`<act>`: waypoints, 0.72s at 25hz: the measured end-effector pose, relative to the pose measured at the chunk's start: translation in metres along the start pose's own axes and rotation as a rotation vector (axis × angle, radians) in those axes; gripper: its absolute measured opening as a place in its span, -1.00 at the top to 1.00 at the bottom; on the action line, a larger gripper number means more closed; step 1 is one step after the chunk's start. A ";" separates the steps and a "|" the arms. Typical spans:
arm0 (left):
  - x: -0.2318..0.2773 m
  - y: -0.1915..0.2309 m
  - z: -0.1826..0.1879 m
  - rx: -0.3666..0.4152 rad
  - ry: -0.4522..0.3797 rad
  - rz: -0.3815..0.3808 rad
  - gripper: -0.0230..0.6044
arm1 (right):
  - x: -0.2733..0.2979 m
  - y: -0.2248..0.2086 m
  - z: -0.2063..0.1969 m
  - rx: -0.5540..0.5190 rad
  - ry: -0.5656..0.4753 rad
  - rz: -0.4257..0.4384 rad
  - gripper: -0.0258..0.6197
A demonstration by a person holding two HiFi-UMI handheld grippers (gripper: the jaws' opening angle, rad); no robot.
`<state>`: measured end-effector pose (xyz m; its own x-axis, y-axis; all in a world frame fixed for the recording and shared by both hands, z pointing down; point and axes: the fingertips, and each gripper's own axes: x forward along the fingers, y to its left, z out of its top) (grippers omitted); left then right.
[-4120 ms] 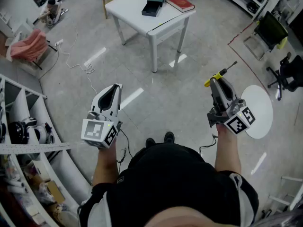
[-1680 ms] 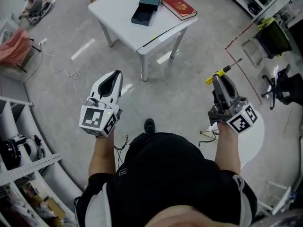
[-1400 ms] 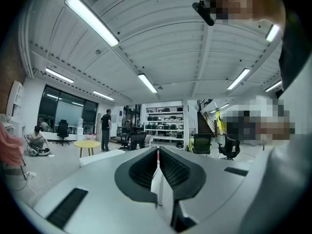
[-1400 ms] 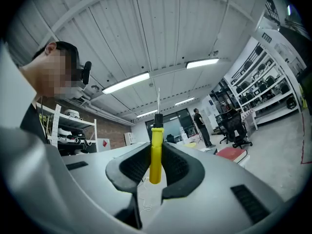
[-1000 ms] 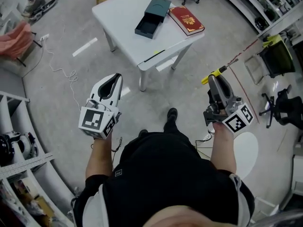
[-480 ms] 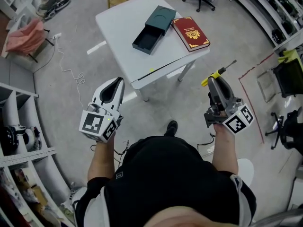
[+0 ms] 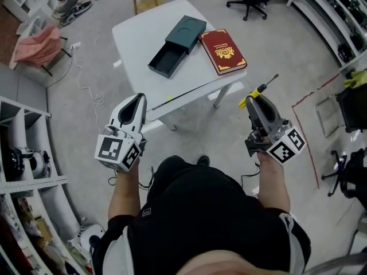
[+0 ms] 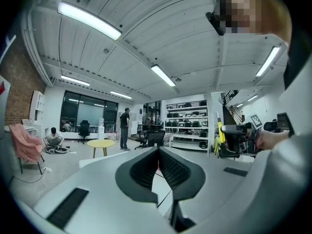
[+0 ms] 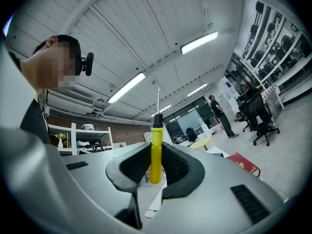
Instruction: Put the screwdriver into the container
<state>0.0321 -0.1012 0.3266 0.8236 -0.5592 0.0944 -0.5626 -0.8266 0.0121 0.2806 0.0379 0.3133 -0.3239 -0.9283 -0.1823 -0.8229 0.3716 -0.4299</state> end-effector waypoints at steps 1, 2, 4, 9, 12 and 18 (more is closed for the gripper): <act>0.005 -0.001 0.000 0.005 0.006 0.009 0.87 | 0.002 -0.005 0.002 0.000 0.002 0.005 0.67; 0.009 -0.002 -0.001 0.011 0.012 0.019 0.87 | 0.004 -0.011 0.004 0.001 0.004 0.009 0.67; 0.016 0.001 -0.004 0.014 0.020 0.039 0.87 | 0.011 -0.020 0.006 0.002 0.014 0.020 0.67; 0.029 0.026 -0.016 -0.017 0.026 0.092 0.88 | 0.040 -0.040 0.004 -0.008 0.054 0.040 0.67; 0.041 0.051 -0.019 -0.036 0.010 0.123 0.88 | 0.065 -0.052 0.003 -0.022 0.078 0.050 0.67; 0.067 0.103 -0.019 -0.072 -0.041 0.160 0.88 | 0.135 -0.075 0.014 -0.066 0.110 0.086 0.67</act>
<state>0.0278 -0.2221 0.3528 0.7246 -0.6865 0.0599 -0.6891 -0.7211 0.0717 0.3047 -0.1147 0.3088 -0.4412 -0.8898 -0.1163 -0.8174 0.4520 -0.3573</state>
